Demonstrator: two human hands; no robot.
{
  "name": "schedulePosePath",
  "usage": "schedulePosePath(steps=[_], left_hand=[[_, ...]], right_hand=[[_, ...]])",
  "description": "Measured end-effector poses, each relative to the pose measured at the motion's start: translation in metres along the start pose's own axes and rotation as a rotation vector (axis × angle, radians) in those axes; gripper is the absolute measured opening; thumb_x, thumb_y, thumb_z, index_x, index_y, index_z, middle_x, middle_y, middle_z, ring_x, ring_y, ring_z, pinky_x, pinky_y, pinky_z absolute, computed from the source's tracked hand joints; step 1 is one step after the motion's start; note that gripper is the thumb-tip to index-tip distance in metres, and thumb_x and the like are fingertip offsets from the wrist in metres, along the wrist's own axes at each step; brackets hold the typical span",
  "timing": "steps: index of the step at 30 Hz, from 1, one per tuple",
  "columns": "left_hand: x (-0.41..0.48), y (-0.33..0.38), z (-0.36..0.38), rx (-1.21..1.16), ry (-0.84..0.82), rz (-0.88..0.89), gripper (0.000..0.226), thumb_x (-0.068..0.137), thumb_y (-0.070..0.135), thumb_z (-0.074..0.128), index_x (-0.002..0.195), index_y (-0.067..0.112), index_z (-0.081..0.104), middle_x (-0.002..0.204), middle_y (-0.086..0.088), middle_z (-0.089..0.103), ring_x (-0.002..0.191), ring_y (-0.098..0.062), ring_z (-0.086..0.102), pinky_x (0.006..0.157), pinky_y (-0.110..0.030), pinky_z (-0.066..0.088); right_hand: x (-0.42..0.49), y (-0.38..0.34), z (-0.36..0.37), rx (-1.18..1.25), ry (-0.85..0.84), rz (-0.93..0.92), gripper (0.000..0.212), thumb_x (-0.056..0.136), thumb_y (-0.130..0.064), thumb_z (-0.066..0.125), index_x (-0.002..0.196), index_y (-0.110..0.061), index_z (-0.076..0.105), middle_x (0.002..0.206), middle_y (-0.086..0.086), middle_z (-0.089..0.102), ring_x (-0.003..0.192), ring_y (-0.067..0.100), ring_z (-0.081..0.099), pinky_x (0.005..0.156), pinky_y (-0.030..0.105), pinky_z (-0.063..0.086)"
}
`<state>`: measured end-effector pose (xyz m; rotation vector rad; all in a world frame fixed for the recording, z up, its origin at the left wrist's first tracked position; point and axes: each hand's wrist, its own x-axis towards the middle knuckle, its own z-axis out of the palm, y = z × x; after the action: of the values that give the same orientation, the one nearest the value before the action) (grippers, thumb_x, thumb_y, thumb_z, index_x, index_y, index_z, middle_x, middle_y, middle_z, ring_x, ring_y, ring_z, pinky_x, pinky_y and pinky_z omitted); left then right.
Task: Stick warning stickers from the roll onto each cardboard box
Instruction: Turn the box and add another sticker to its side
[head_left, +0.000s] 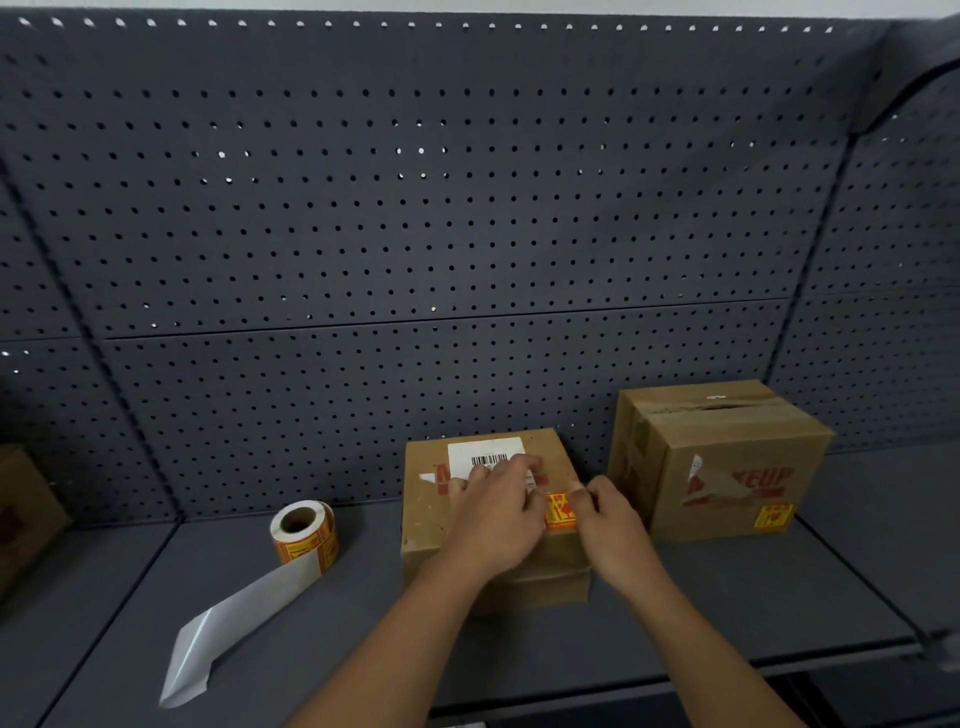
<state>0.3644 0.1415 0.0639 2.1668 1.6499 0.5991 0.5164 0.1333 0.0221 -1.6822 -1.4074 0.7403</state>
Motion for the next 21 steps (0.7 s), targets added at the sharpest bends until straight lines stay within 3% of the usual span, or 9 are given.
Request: schedulePosePath(steps=[2,3,4,6,8,10,13,15,21], left_hand=[[-0.001,0.000,-0.009,-0.135,-0.060,-0.022,0.035,0.107,0.044,0.044,0.141,0.039,0.048,0.121,0.009,0.069,0.127,-0.016,0.049,0.112,-0.044,0.025],[-0.001,-0.001,-0.014,-0.264,-0.073,-0.044,0.032,0.108,0.041,0.045,0.139,0.038,0.050,0.113,0.010,0.068,0.116,-0.013,0.056,0.107,-0.039,0.035],[-0.003,-0.003,-0.020,-0.409,-0.066,-0.071,0.030,0.109,0.036,0.047,0.138,0.035,0.053,0.105,0.011,0.066,0.101,-0.009,0.061,0.092,-0.029,0.047],[-0.008,-0.015,-0.030,-0.547,0.040,-0.104,0.027,0.108,0.027,0.049,0.134,0.031,0.058,0.096,0.010,0.062,0.076,0.000,0.060,0.060,-0.015,0.047],[-0.016,-0.034,-0.036,-0.492,0.161,-0.092,0.023,0.107,0.023,0.051,0.125,0.029,0.064,0.092,0.009,0.066,0.060,0.003,0.057,0.051,-0.014,0.043],[-0.024,-0.055,-0.039,-0.406,0.274,-0.067,0.020,0.105,0.023,0.053,0.116,0.031,0.068,0.096,0.009,0.069,0.063,0.004,0.058,0.056,-0.018,0.047],[-0.029,-0.084,-0.041,-0.178,0.425,-0.049,0.016,0.102,0.028,0.058,0.112,0.033,0.069,0.108,0.014,0.062,0.100,-0.006,0.056,0.086,-0.032,0.051],[-0.027,-0.100,-0.041,-0.169,0.394,-0.148,0.020,0.100,0.037,0.060,0.118,0.031,0.067,0.115,0.009,0.057,0.113,-0.017,0.054,0.097,-0.042,0.050],[-0.027,-0.099,-0.040,-0.784,0.115,-0.587,0.071,0.098,0.053,0.062,0.156,0.022,0.035,0.145,-0.009,0.054,0.126,-0.029,0.058,0.107,-0.044,0.047]], right_hand=[[-0.002,-0.003,-0.001,-0.001,0.020,0.005,0.034,0.109,-0.038,0.043,0.089,-0.013,0.053,0.079,0.004,0.058,0.070,0.016,0.055,0.062,0.034,0.039],[-0.002,-0.005,-0.003,-0.002,0.019,0.006,0.034,0.109,-0.038,0.044,0.085,-0.014,0.052,0.077,0.003,0.058,0.069,0.016,0.054,0.061,0.034,0.038],[-0.002,-0.006,-0.006,-0.002,0.009,0.012,0.036,0.109,-0.038,0.046,0.083,-0.014,0.053,0.076,0.002,0.058,0.068,0.016,0.054,0.060,0.033,0.037],[-0.001,-0.006,-0.010,-0.013,-0.013,0.012,0.044,0.108,-0.040,0.045,0.083,-0.007,0.058,0.077,0.004,0.062,0.072,0.019,0.058,0.062,0.033,0.038],[-0.003,-0.004,-0.012,-0.045,-0.025,0.007,0.050,0.108,-0.046,0.044,0.088,-0.006,0.065,0.083,0.004,0.068,0.076,0.016,0.064,0.062,0.030,0.041],[-0.006,-0.003,-0.012,-0.032,-0.034,0.012,0.048,0.107,-0.051,0.042,0.091,-0.014,0.067,0.087,0.000,0.070,0.081,0.010,0.065,0.063,0.027,0.041],[-0.008,-0.005,-0.012,0.028,-0.063,0.024,0.045,0.106,-0.054,0.042,0.098,-0.018,0.068,0.094,-0.002,0.072,0.088,0.009,0.066,0.069,0.026,0.044],[-0.007,-0.009,-0.012,0.051,-0.080,0.035,0.044,0.105,-0.055,0.043,0.098,-0.019,0.068,0.095,-0.002,0.072,0.091,0.011,0.067,0.072,0.027,0.046],[0.005,-0.023,-0.009,0.186,-0.097,0.148,0.037,0.105,-0.051,0.050,0.116,-0.019,0.065,0.103,-0.001,0.074,0.096,0.015,0.070,0.078,0.031,0.050]])
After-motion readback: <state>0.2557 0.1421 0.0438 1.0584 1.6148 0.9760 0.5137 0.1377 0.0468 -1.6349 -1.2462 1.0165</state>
